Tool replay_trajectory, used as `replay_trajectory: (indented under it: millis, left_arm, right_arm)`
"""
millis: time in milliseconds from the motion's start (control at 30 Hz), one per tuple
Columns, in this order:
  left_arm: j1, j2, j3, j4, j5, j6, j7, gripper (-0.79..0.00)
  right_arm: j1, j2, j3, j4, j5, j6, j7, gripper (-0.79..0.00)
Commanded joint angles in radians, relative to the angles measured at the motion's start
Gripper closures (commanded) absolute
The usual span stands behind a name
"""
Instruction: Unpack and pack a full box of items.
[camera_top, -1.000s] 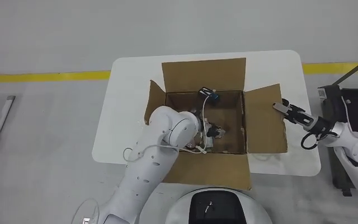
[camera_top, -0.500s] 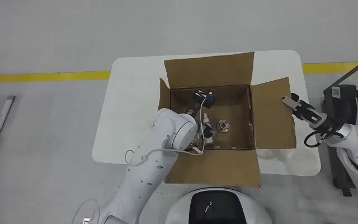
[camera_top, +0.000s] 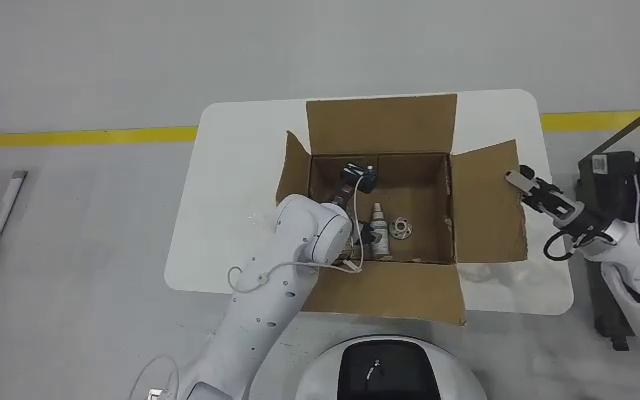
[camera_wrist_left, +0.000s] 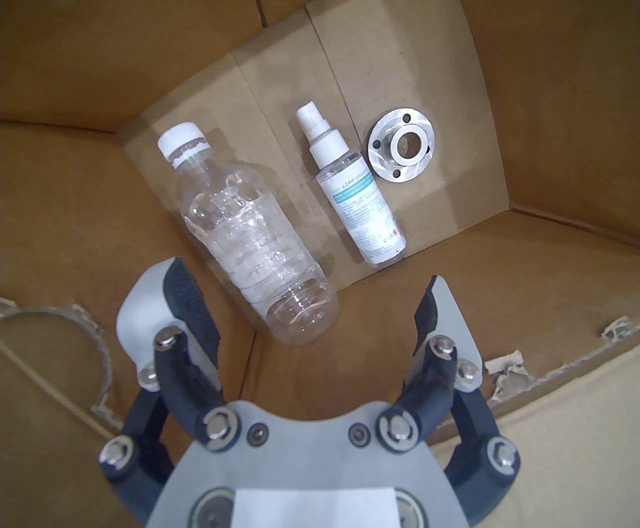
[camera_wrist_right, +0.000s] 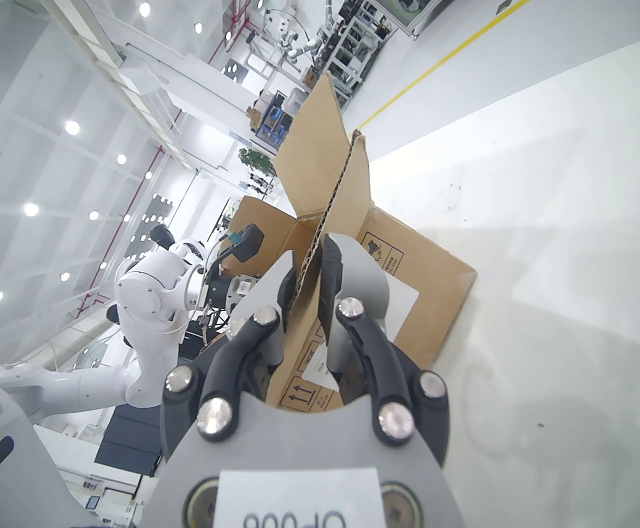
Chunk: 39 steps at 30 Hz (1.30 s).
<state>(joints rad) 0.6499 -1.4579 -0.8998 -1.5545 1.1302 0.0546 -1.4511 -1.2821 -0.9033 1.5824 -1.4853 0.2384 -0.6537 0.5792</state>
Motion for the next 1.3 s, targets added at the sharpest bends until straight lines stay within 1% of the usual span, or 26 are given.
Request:
replay_trajectory:
  millis: [0, 100, 167, 200, 233, 267, 300, 333, 400, 433, 567, 633, 933, 1000, 1033, 1100, 1167, 1267]
  left_arm:
    - [0.000, 0.000, 0.000, 0.000, 0.000, 0.000, 0.000, -0.785]
    - [0.000, 0.000, 0.000, 0.000, 0.000, 0.000, 0.000, -0.785]
    - [0.000, 0.000, 0.000, 0.000, 0.000, 0.000, 0.000, -0.785]
    - [0.000, 0.000, 0.000, 0.000, 0.000, 0.000, 0.000, -0.785]
    - [0.000, 0.000, 0.000, 0.000, 0.000, 0.000, 0.000, -0.785]
    - [0.000, 0.000, 0.000, 0.000, 0.000, 0.000, 0.000, -0.785]
    - [0.000, 0.000, 0.000, 0.000, 0.000, 0.000, 0.000, -0.785]
    - [0.000, 0.000, 0.000, 0.000, 0.000, 0.000, 0.000, -0.785]
    - [0.000, 0.000, 0.000, 0.000, 0.000, 0.000, 0.000, -0.785]
    - [0.000, 0.000, 0.000, 0.000, 0.000, 0.000, 0.000, -0.785]
    - [0.018, 0.001, 0.002, 0.022, 0.015, 0.005, 0.037, -0.785]
    - [0.012, -0.003, 0.016, 0.043, 0.045, 0.033, 0.039, -0.785]
    - [-0.050, -0.034, 0.068, 0.178, 0.062, 0.119, 0.040, -0.782]
    - [-0.063, -0.039, 0.079, 0.200, 0.084, 0.139, 0.035, -0.690]
    - [-0.071, -0.041, 0.088, 0.215, 0.114, 0.150, 0.029, -0.659]
    - [-0.082, -0.048, 0.112, 0.234, 0.155, 0.166, 0.014, -0.653]
    - [-0.079, -0.056, 0.106, 0.248, 0.105, 0.178, 0.019, -0.653]
    - [-0.085, -0.064, 0.111, 0.292, 0.106, 0.181, 0.035, -0.616]
  right_arm:
    - [-0.004, 0.000, 0.012, -0.004, -0.001, -0.010, -0.004, -0.785]
    - [-0.019, 0.001, 0.037, -0.016, -0.017, -0.030, -0.029, -0.785]
    - [-0.037, 0.002, 0.061, -0.034, -0.046, -0.043, -0.045, -0.730]
    - [-0.047, 0.003, 0.081, -0.044, -0.073, -0.040, -0.057, -0.720]
    - [-0.058, 0.004, 0.097, -0.062, -0.085, -0.041, -0.070, -0.588]
    - [-0.067, 0.006, 0.118, -0.083, -0.115, -0.060, -0.068, -0.499]
    - [-0.076, 0.010, 0.149, -0.094, -0.169, -0.064, -0.068, -0.385]
    - [-0.089, 0.012, 0.176, -0.111, -0.210, -0.064, -0.083, -0.332]
    - [-0.128, 0.011, 0.219, -0.146, -0.258, -0.057, -0.124, -0.062]
    - [-0.149, 0.010, 0.238, -0.166, -0.277, -0.056, -0.147, 0.000]
    - [-0.230, 0.005, 0.285, -0.249, -0.359, -0.042, -0.210, 0.000]
    - [-0.255, 0.002, 0.290, -0.273, -0.387, -0.035, -0.222, 0.000]
    - [-0.275, -0.004, 0.285, -0.267, -0.391, -0.041, -0.227, 0.000]
    - [-0.273, -0.004, 0.283, -0.264, -0.386, -0.043, -0.221, 0.000]
    - [-0.271, -0.004, 0.282, -0.262, -0.382, -0.043, -0.217, 0.000]
    - [-0.267, -0.004, 0.279, -0.260, -0.375, -0.044, -0.208, 0.000]
    - [-0.262, -0.004, 0.276, -0.257, -0.371, -0.045, -0.196, 0.000]
    - [-0.255, -0.004, 0.273, -0.252, -0.367, -0.046, -0.182, 0.000]
